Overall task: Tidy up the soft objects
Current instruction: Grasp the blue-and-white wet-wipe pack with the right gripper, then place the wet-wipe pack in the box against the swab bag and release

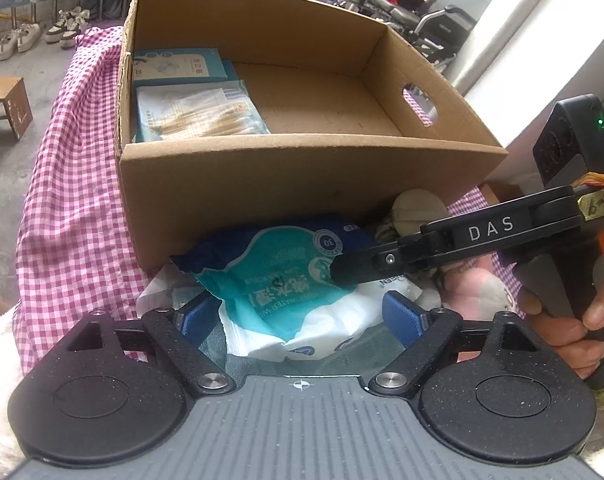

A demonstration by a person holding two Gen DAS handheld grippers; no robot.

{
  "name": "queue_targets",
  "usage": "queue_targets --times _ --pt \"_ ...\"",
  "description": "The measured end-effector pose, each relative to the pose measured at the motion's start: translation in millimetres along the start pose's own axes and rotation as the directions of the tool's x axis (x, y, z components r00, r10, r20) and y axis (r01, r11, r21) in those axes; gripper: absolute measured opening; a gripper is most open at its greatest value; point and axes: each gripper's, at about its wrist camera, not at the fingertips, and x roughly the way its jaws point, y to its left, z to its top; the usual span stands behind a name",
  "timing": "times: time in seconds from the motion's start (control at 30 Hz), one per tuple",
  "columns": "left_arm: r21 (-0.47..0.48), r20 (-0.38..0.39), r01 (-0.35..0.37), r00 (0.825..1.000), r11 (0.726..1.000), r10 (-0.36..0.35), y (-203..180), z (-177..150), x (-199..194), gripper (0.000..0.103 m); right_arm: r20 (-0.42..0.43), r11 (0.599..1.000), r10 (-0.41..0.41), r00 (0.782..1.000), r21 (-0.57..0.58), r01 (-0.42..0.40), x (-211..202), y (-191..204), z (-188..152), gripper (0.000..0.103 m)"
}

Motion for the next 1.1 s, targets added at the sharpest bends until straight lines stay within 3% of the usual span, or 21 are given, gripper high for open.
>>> queue_targets --times 0.23,0.63,0.9,1.1 --pt "0.026 0.032 -0.017 0.999 1.0 0.017 -16.8 -4.5 -20.9 0.088 0.054 1.0 0.029 0.998 -0.005 -0.028 -19.2 3.6 -10.3 0.049" --pt "0.09 0.179 -0.054 0.983 0.995 0.037 -48.0 2.5 -73.4 0.088 0.181 0.992 0.112 0.977 -0.077 -0.099 -78.5 28.0 -27.7 0.046" --pt "0.144 0.297 -0.082 0.954 0.986 0.036 -58.3 42.7 -94.8 0.088 0.249 0.979 0.16 0.955 -0.162 -0.122 -114.3 52.9 4.2 0.046" --pt "0.162 0.306 -0.106 0.951 0.981 0.052 -54.2 78.7 -80.8 0.088 0.265 0.977 0.156 0.952 -0.182 -0.11 -116.4 58.0 44.5 0.046"
